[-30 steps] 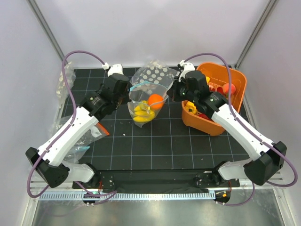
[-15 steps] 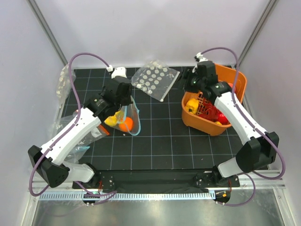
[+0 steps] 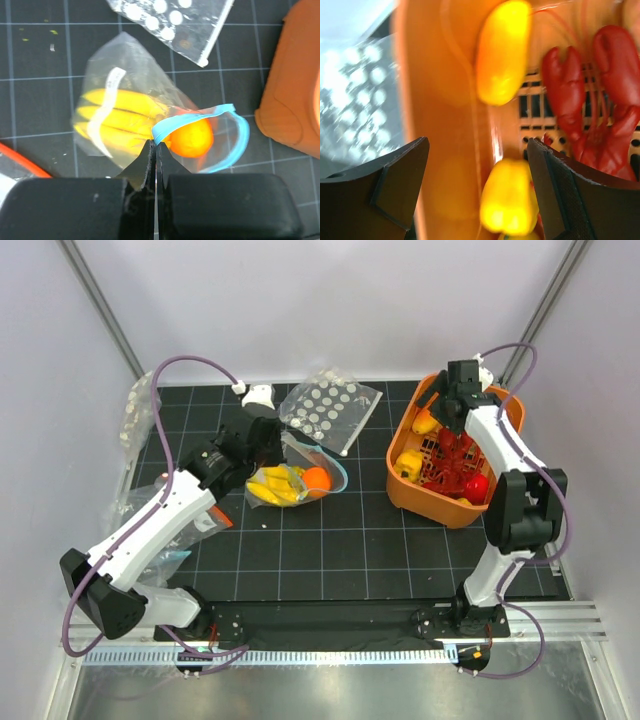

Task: Place the food in the zip-top bag and seal the zipper
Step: Pick up the fake fruit from the bin.

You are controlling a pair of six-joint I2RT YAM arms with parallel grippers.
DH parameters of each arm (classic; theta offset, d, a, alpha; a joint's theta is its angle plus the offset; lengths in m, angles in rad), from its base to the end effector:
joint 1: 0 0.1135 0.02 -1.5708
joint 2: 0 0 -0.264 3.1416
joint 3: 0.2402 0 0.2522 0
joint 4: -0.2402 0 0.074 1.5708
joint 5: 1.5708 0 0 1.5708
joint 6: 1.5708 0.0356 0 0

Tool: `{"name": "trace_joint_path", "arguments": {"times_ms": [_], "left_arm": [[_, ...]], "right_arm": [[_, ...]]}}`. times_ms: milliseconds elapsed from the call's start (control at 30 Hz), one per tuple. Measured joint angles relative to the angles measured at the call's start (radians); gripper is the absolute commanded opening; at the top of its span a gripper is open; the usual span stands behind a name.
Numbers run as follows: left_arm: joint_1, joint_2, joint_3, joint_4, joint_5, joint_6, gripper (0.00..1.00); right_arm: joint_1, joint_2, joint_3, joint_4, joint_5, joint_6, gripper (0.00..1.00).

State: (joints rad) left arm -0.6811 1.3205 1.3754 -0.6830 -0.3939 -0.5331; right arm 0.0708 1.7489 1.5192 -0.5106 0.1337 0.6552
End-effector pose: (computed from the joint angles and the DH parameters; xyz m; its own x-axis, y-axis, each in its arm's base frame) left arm 0.2280 -0.1672 0.3798 -0.5660 -0.1453 -0.8115 0.0610 0.9743 -0.2170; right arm 0.3990 0.0235 0.3023 -0.5164 0.5688 -0.6402 0.4322 0.8185 0.3785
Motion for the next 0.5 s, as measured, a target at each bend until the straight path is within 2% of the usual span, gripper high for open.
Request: {"name": "trace_joint_path", "arguments": {"times_ms": [200,367,500], "left_arm": [[0.0,0.0,-0.003,0.015,0.085,0.003,0.0],[0.0,0.0,-0.003,0.017,0.131,0.002,0.0],[0.0,0.0,-0.003,0.022,0.153,0.004,0.0]], "right_arm": [[-0.049,0.159,0.064,0.022,0.045,0.069,0.87],[-0.092,0.255,0.096,0.09,0.033,0.134,0.82],[-0.112,0.332,0.137,0.144,0.012,0.166,0.82]]}}
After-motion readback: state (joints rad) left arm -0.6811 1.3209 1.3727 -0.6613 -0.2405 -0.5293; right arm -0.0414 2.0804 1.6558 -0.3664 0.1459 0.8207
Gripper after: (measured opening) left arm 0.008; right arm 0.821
